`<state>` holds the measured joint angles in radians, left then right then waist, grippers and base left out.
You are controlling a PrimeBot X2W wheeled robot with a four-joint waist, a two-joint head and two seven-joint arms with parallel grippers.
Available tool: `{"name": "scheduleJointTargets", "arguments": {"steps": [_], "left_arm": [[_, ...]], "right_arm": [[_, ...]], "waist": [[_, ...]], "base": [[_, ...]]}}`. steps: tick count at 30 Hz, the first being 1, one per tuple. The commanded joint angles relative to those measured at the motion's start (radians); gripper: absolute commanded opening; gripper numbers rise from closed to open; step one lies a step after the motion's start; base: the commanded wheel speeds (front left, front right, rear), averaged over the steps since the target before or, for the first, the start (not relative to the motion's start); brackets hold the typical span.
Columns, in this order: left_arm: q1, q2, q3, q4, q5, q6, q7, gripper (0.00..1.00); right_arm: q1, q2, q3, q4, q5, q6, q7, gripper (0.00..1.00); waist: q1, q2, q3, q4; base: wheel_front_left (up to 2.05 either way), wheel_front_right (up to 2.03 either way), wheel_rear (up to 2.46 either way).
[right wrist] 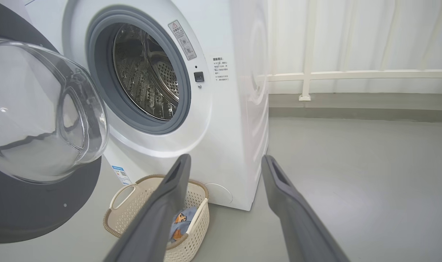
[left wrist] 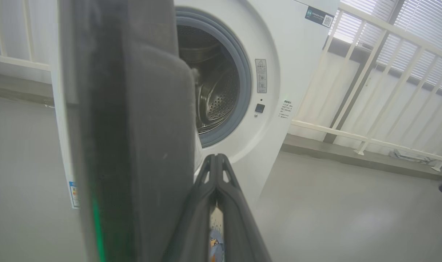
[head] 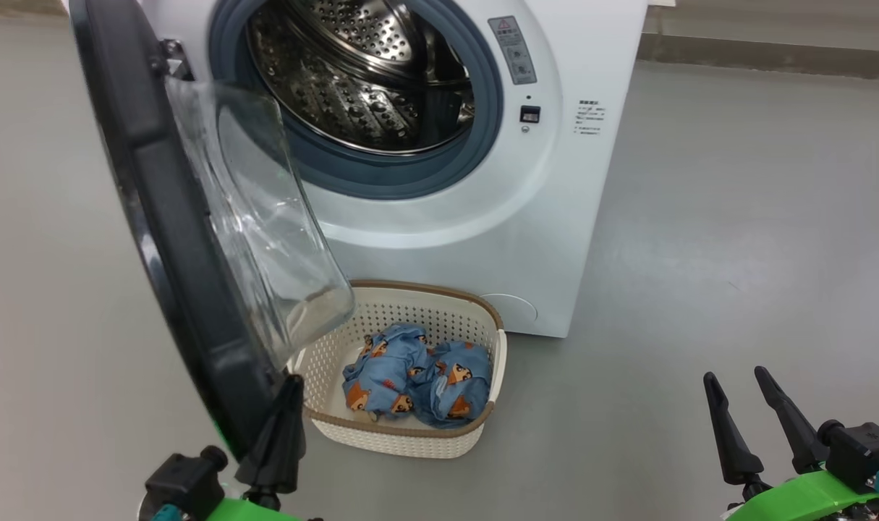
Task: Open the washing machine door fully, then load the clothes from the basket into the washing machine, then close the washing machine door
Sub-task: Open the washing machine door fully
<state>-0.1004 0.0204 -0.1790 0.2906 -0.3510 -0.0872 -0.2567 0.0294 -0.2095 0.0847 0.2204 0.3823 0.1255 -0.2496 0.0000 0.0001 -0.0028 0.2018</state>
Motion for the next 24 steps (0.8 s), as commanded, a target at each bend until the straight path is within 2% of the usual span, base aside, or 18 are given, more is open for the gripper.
{"name": "scheduleJointTargets", "arguments": {"steps": [1,13,24], "left_arm": [[-0.008,0.030,0.064,-0.023,0.010,0.014,-0.005,0.00],[0.041,0.040,0.163,-0.077,0.027,0.026,-0.005,0.00],[0.015,0.068,0.260,-0.090,0.014,0.041,-0.005,0.00]], "right_arm": [[-0.015,-0.012,0.009,-0.028,-0.002,0.005,-0.012,1.00],[-0.014,-0.007,0.013,-0.025,0.001,0.005,-0.012,1.00],[-0.026,-0.012,0.019,-0.032,0.006,0.005,-0.012,1.00]], "waist": [[0.0000,-0.0001,0.000,0.016],[0.0000,-0.0001,0.003,0.073],[0.0000,-0.0001,0.040,0.095]], "base": [[0.00,0.00,0.00],[0.00,0.00,0.00],[0.00,0.00,0.00]]}}
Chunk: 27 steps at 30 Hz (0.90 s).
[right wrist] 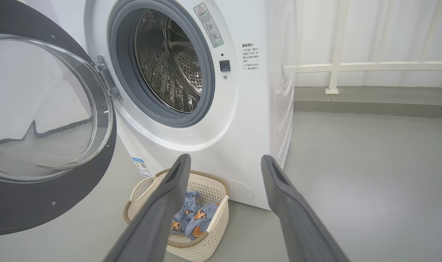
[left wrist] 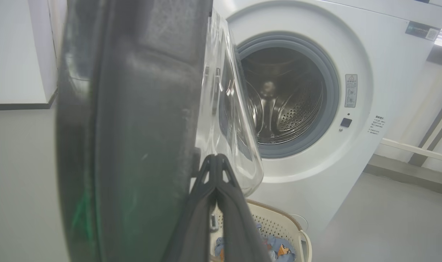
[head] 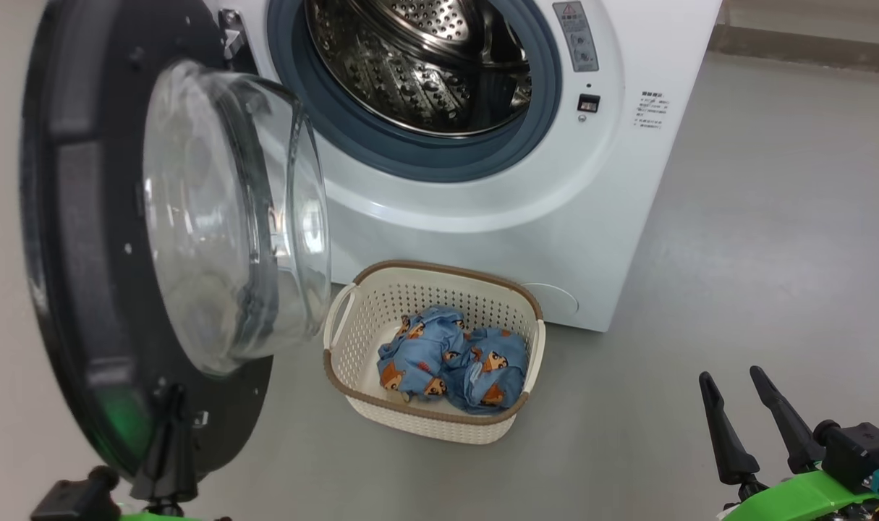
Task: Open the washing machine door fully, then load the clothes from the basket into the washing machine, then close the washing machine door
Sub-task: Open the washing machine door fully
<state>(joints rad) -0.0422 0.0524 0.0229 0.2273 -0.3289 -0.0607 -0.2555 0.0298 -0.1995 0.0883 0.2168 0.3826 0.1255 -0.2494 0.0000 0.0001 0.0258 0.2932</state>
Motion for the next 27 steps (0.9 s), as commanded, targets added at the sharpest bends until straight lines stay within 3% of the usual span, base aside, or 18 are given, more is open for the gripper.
{"name": "scheduleJointTargets", "arguments": {"steps": [1,27], "left_arm": [[-0.050,0.041,0.067,-0.024,-0.009,0.016,-0.006,0.00],[-0.245,0.141,0.317,0.090,0.000,0.049,-0.006,0.00]], "right_arm": [[-0.029,-0.024,0.014,-0.030,0.006,0.005,-0.012,1.00],[-0.118,-0.059,0.020,-0.046,0.003,0.005,-0.012,1.00]], "waist": [[0.0000,-0.0001,0.018,0.004],[0.0000,-0.0001,0.171,0.031]], "base": [[0.00,0.00,0.00],[0.00,0.00,0.00]]}}
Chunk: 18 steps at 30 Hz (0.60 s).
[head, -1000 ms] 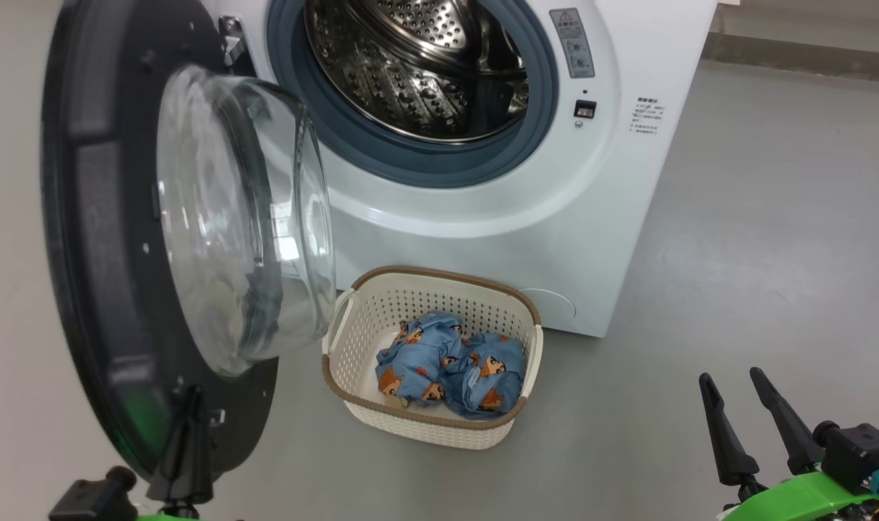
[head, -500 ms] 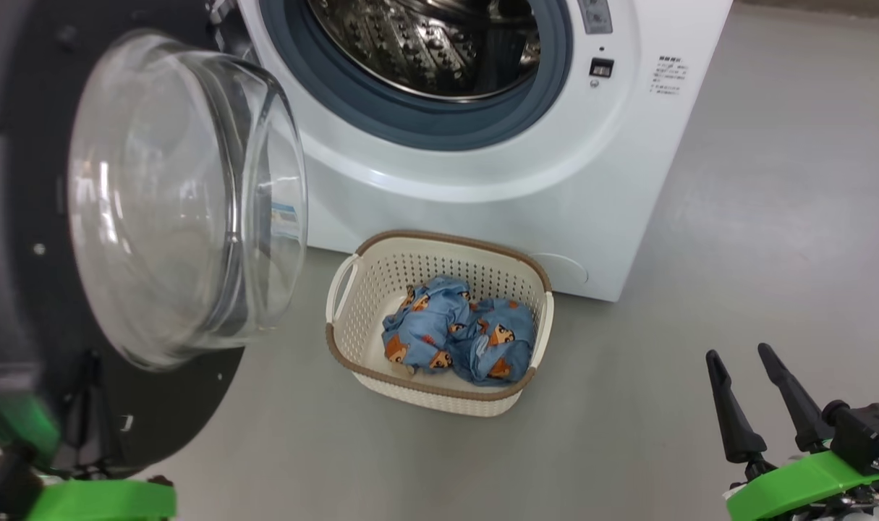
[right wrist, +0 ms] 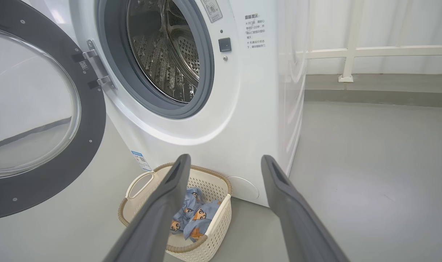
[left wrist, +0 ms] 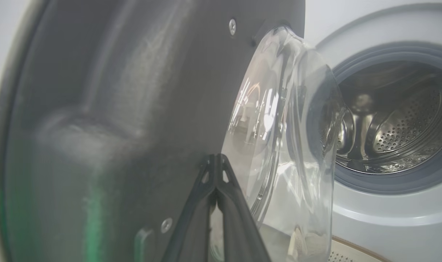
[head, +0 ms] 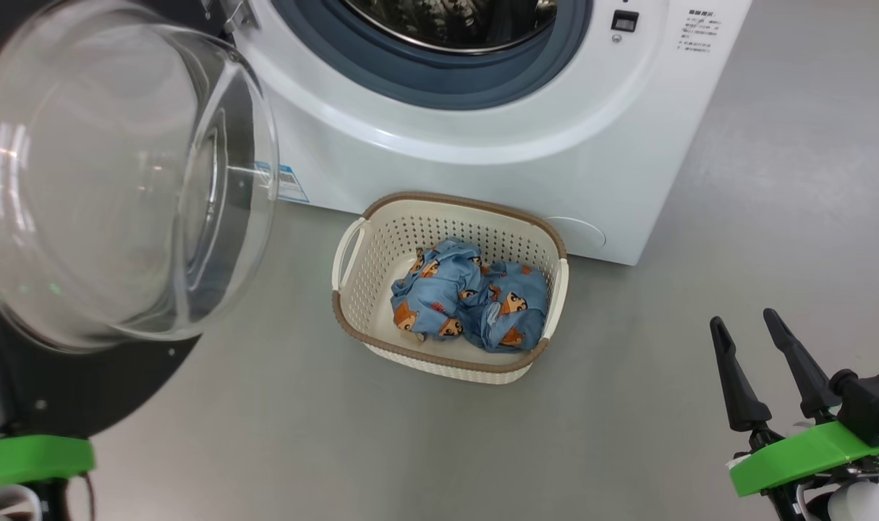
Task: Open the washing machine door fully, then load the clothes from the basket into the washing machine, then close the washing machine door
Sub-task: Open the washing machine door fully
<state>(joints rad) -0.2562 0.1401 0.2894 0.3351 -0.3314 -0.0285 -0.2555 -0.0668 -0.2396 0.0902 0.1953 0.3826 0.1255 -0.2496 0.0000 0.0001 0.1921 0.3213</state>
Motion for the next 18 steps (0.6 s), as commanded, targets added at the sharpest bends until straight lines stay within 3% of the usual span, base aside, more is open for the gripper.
{"name": "scheduleJointTargets", "arguments": {"steps": [1,18], "left_arm": [[-0.039,0.062,0.063,-0.007,0.003,0.017,-0.006,0.00],[-0.185,0.209,0.193,0.239,0.041,-0.029,-0.006,0.00]], "right_arm": [[-0.024,-0.020,0.019,-0.025,0.003,0.005,-0.012,1.00],[-0.059,-0.049,0.031,-0.034,0.003,0.005,-0.012,1.00]], "waist": [[0.0000,-0.0001,0.007,0.003],[0.0000,-0.0001,0.071,0.000]], "base": [[0.00,0.00,0.00],[0.00,0.00,0.00]]}}
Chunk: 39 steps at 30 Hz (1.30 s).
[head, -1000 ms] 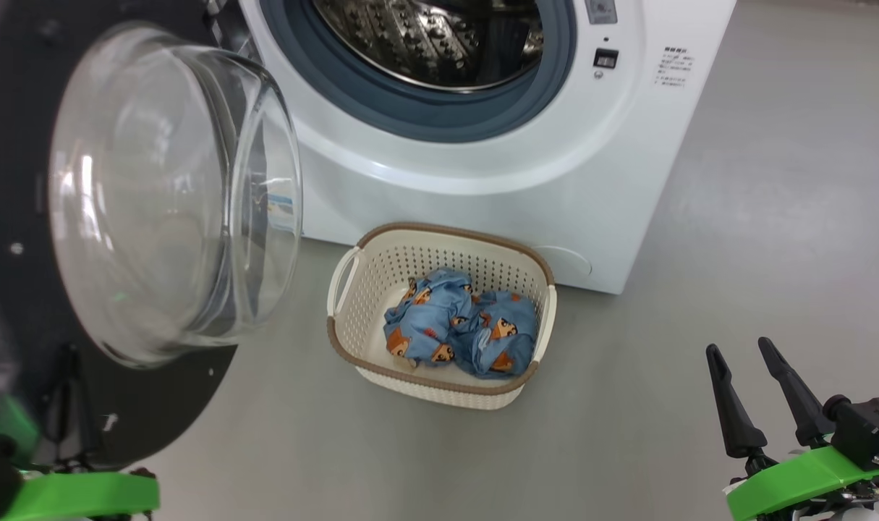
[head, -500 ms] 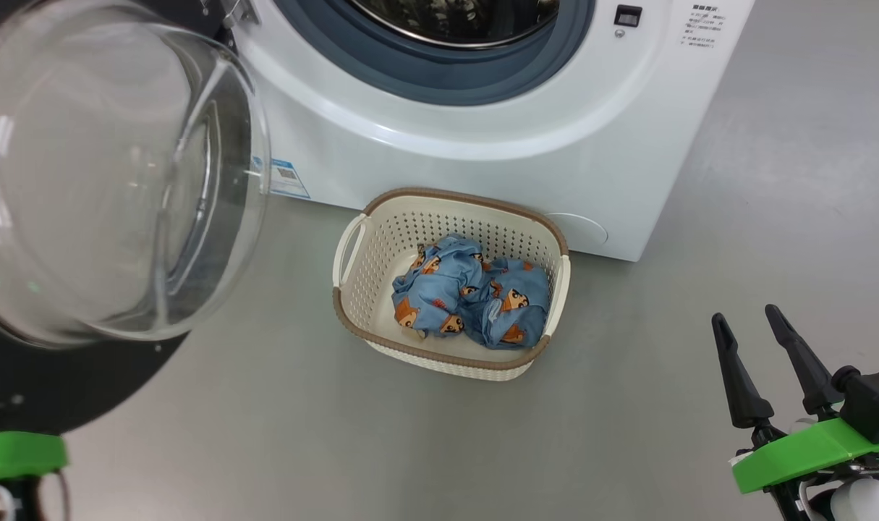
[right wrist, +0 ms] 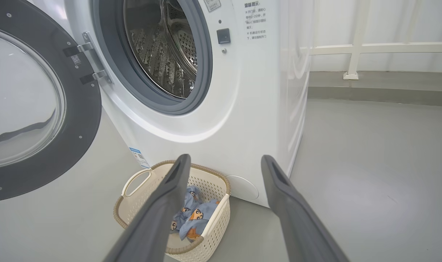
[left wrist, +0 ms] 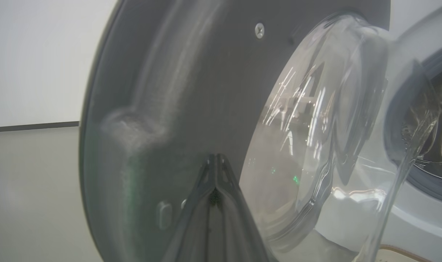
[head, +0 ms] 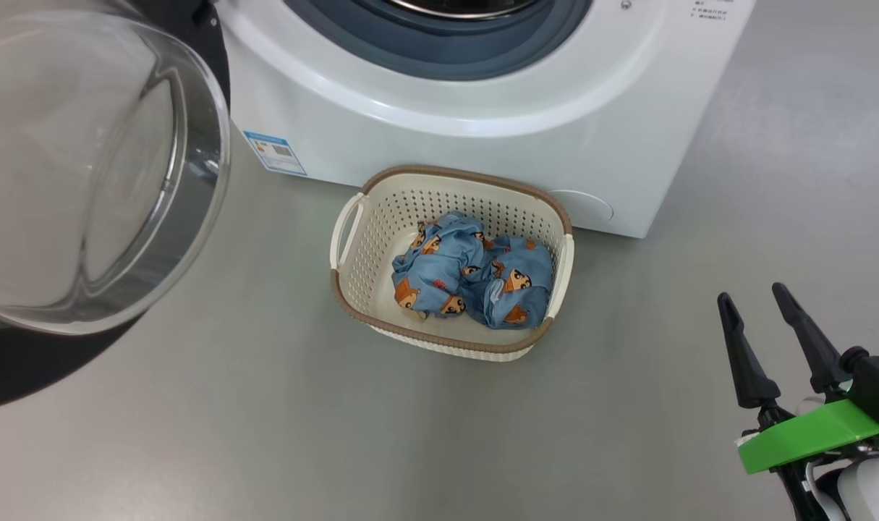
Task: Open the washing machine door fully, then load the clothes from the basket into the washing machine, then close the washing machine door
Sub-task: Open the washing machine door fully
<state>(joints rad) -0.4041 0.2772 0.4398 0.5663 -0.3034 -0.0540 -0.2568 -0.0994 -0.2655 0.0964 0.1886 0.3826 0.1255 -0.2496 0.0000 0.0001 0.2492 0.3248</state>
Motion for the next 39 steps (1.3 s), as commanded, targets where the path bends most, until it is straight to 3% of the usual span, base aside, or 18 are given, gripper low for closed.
{"name": "scheduleJointTargets", "arguments": {"steps": [1,10,19,30,39], "left_arm": [[-0.048,0.080,0.047,0.028,0.017,-0.003,-0.005,0.00],[-0.154,0.162,0.101,0.199,0.035,-0.017,-0.005,0.00],[-0.225,0.211,0.124,0.270,0.080,-0.008,-0.005,0.00],[-0.262,0.197,0.163,0.270,0.104,0.000,-0.005,0.00],[-0.212,0.160,0.165,0.215,0.140,-0.028,-0.005,0.00]], "right_arm": [[-0.029,-0.025,0.025,-0.027,0.003,0.005,-0.012,1.00],[-0.051,-0.040,0.032,-0.031,0.005,0.005,-0.012,1.00],[-0.074,-0.052,0.029,-0.041,0.000,0.005,-0.012,1.00],[-0.101,-0.072,0.034,-0.047,-0.002,0.005,-0.012,1.00],[-0.083,-0.055,0.038,-0.033,-0.002,0.005,-0.012,1.00]], "waist": [[0.0000,-0.0001,0.019,-0.004],[0.0000,-0.0001,0.049,-0.016],[0.0000,-0.0001,0.090,-0.023],[0.0000,-0.0001,0.132,-0.027],[0.0000,-0.0001,0.070,-0.030]], "base": [[0.00,0.00,0.00],[0.00,0.00,0.00],[0.00,0.00,0.00],[0.00,0.00,0.00],[0.00,0.00,0.00]]}}
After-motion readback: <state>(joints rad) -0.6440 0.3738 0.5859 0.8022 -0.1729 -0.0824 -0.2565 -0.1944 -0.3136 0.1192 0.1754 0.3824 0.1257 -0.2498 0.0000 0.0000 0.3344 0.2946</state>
